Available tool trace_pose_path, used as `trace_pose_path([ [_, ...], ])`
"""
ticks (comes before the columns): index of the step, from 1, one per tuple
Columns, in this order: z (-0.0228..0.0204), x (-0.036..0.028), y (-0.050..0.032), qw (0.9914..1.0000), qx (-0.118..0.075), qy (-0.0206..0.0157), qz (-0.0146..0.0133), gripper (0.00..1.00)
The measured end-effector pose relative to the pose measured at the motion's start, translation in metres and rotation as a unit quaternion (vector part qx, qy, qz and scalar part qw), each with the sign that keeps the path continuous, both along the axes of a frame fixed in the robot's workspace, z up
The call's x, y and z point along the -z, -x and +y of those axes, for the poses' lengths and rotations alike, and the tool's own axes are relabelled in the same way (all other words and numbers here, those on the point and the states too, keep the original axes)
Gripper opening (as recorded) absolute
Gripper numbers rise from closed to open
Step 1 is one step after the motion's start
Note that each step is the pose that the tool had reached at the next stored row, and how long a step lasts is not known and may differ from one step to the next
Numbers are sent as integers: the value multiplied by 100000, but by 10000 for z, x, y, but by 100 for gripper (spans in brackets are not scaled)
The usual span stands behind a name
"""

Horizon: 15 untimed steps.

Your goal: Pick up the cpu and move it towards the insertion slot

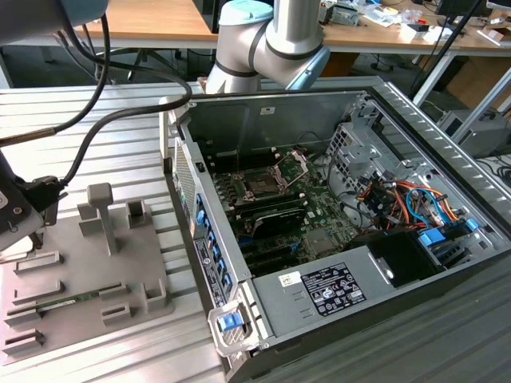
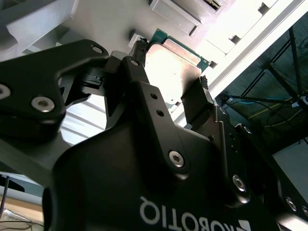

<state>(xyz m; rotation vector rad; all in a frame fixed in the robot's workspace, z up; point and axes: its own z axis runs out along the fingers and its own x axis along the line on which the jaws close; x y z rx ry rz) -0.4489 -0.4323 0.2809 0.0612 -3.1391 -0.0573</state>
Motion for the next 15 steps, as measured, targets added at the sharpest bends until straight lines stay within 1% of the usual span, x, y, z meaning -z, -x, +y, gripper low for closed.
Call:
trace_pose_path([
  [15,0,-56,0,100000,-2,-6,-5,55],
])
